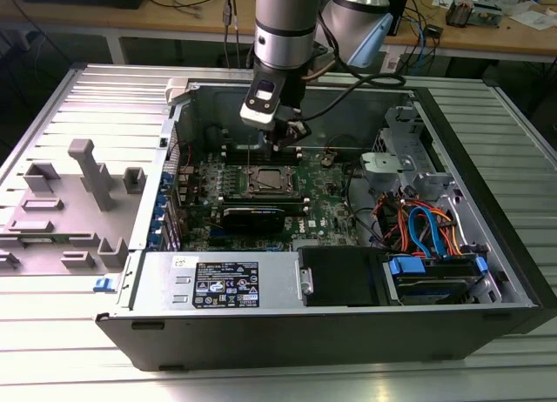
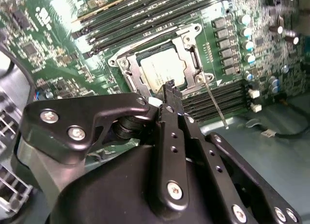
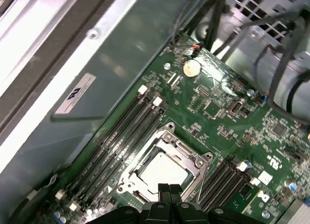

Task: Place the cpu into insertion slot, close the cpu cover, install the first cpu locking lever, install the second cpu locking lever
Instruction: 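Install the first cpu locking lever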

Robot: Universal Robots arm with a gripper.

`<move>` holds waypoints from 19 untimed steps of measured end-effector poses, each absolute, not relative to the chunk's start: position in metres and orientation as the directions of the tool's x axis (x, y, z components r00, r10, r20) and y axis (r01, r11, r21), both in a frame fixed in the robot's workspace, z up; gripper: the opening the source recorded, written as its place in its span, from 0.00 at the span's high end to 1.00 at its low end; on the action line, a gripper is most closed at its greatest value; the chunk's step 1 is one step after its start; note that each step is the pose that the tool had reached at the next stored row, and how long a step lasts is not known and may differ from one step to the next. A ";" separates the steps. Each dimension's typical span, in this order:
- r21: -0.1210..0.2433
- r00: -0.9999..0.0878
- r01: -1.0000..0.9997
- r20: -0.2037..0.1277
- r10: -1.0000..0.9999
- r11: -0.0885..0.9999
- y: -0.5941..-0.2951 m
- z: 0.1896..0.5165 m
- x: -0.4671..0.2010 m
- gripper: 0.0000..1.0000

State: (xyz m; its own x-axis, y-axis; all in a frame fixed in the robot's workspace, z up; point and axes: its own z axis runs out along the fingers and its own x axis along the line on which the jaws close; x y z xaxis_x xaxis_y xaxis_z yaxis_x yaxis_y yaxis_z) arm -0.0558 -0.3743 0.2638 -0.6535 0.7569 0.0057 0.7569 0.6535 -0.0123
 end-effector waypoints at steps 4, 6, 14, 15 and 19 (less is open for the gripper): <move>-0.012 -0.682 0.731 0.006 0.731 0.682 -0.374 0.265 -0.056 0.89; -0.012 -0.686 0.728 0.006 0.728 0.686 -0.374 0.267 -0.056 0.89; -0.012 -0.789 0.614 0.006 0.614 0.789 -0.374 0.267 -0.056 0.89; -0.012 -0.805 0.593 0.006 0.593 0.805 -0.374 0.267 -0.056 0.89; -0.012 -0.860 0.511 0.006 0.511 0.860 -0.374 0.267 -0.056 0.89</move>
State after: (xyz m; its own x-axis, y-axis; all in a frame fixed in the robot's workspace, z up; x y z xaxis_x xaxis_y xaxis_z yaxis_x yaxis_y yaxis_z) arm -0.0558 -0.3743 0.2668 -0.8597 0.5108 0.0056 0.5107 0.8597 -0.0123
